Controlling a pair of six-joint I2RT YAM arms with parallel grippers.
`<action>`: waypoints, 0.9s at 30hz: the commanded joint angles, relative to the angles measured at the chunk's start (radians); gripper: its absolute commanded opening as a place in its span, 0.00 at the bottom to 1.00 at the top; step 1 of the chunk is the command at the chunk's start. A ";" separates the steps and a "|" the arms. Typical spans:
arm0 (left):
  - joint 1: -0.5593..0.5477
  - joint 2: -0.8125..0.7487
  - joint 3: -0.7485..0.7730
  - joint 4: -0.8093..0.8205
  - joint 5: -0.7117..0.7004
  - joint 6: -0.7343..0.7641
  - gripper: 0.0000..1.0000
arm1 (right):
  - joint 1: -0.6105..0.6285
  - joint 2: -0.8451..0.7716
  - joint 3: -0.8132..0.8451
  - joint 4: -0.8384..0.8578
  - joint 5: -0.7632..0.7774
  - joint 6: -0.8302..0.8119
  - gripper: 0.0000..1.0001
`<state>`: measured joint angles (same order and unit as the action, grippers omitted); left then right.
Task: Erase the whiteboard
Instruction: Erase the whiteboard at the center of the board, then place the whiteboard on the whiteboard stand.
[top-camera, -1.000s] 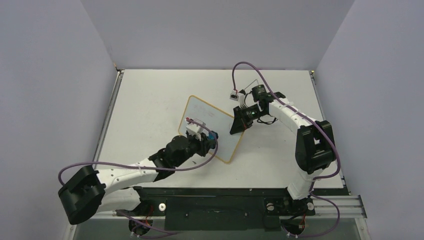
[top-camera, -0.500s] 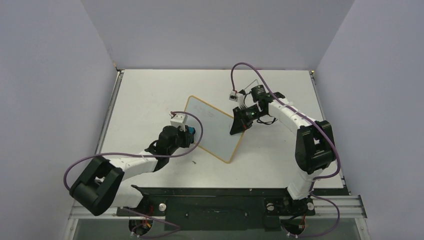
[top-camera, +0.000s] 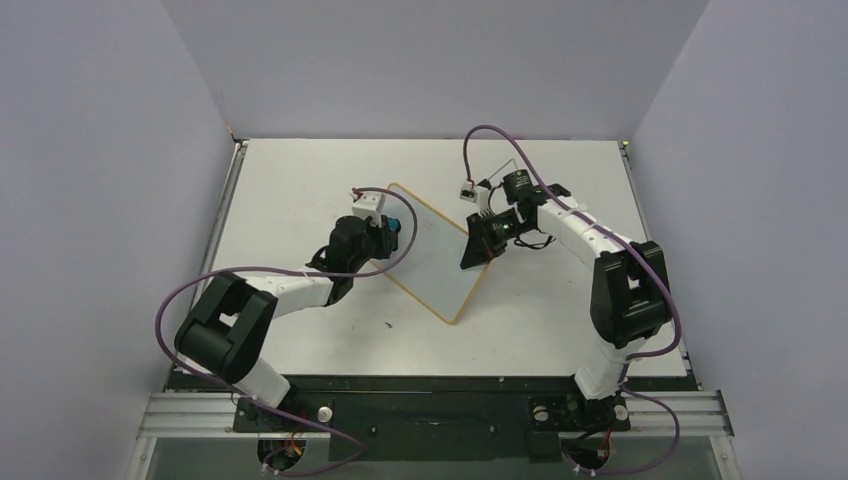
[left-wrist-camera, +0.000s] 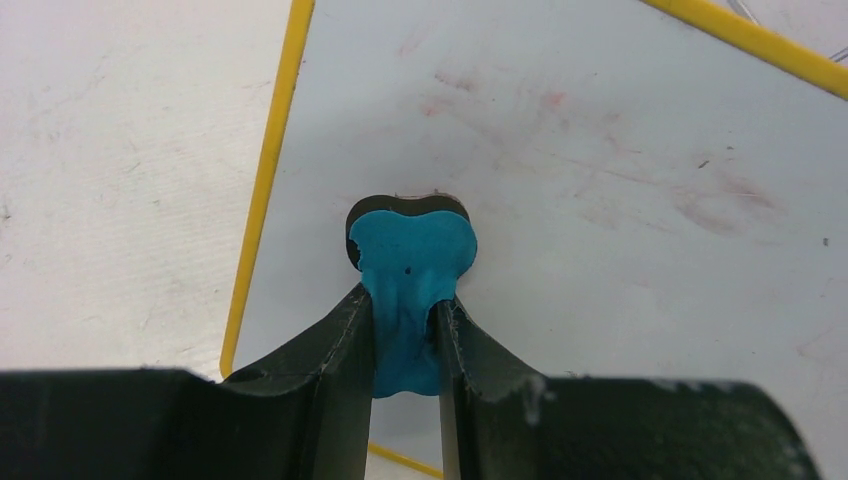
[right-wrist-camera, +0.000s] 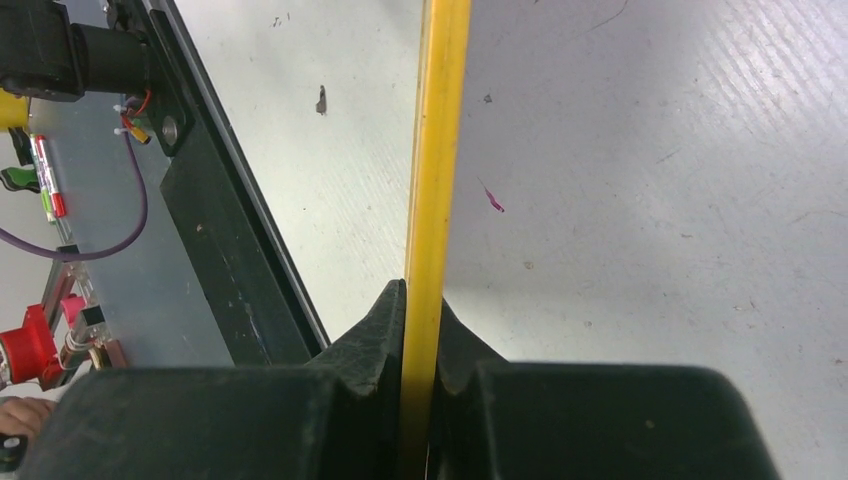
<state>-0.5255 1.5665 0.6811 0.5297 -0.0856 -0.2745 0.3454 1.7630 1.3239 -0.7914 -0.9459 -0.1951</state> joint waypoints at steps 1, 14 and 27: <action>-0.074 0.026 0.083 0.107 0.142 0.001 0.00 | 0.026 -0.034 0.013 -0.004 -0.037 -0.047 0.00; -0.193 -0.240 0.047 -0.003 0.192 -0.032 0.00 | -0.053 -0.077 -0.001 0.030 -0.037 -0.022 0.00; -0.081 -0.891 -0.221 -0.477 0.113 -0.099 0.00 | -0.161 -0.189 0.068 0.036 -0.002 0.012 0.00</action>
<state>-0.6296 0.7734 0.5045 0.2268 0.0483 -0.3370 0.2241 1.6554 1.3201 -0.7982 -0.9051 -0.1970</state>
